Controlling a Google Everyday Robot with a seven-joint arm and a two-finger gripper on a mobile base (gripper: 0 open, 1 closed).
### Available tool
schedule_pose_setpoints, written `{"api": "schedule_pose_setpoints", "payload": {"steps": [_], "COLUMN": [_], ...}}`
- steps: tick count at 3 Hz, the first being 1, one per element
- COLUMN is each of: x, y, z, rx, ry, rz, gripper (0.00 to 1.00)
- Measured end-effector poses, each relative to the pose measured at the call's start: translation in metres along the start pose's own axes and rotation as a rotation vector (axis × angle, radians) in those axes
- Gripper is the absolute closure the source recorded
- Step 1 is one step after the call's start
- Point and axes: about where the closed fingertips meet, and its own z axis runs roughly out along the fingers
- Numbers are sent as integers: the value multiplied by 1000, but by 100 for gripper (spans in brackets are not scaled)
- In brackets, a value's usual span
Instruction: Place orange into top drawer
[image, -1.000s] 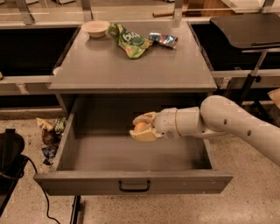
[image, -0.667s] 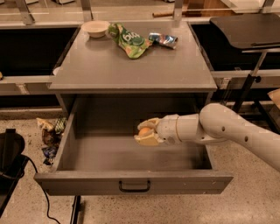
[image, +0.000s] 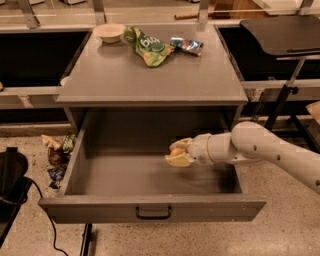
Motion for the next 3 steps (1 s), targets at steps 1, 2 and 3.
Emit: {"api": "schedule_pose_setpoints", "payload": {"steps": [1,2,3], "x": [13,18,18], "y": [-11,-17,-20], "z": [0,2,2], "rx": [13,14,12], "ry": [33,60,79], "rz": [26,38,43], "gripper": [35,12,0]}}
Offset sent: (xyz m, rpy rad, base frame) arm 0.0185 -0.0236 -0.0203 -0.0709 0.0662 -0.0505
